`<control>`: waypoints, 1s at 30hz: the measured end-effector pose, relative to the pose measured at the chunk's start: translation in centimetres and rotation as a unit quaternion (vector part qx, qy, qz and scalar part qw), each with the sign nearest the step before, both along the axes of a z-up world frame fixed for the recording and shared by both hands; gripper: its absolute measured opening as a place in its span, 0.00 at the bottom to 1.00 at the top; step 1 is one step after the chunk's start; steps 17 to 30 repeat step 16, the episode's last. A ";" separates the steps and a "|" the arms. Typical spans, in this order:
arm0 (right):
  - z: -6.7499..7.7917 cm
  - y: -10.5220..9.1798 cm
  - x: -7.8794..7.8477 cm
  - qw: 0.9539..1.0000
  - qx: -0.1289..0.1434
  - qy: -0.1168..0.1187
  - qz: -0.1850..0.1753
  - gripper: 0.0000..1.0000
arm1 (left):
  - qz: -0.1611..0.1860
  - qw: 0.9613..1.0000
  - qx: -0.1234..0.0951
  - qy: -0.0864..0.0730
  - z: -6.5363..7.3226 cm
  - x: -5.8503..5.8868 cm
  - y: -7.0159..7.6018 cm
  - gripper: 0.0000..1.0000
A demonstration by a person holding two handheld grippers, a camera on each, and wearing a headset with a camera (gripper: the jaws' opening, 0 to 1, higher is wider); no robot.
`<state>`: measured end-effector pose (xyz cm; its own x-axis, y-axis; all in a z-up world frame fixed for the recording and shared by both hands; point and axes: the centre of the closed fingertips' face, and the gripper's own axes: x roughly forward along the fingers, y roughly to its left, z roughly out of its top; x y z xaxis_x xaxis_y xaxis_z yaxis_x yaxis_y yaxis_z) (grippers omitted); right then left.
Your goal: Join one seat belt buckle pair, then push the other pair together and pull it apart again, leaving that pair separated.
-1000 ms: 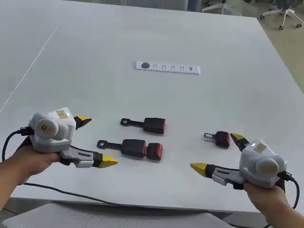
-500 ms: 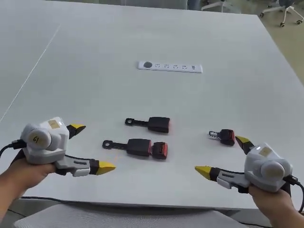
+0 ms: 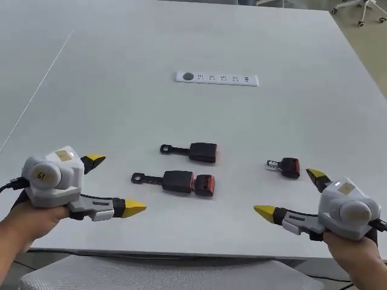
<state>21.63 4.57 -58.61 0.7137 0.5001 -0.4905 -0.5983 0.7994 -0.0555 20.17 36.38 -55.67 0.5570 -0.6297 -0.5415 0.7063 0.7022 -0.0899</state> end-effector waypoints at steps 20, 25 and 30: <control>-0.5 -0.3 -0.2 1.000 0.010 0.019 0.005 1.00 | 0.001 1.000 -0.002 0.010 -0.3 0.1 -0.5 1.00; -0.5 -0.3 -0.2 1.000 0.010 0.019 0.005 1.00 | 0.001 1.000 -0.002 0.010 -0.3 0.1 -0.5 1.00; -0.5 -0.3 -0.2 1.000 0.010 0.019 0.005 1.00 | 0.001 1.000 -0.002 0.010 -0.3 0.1 -0.5 1.00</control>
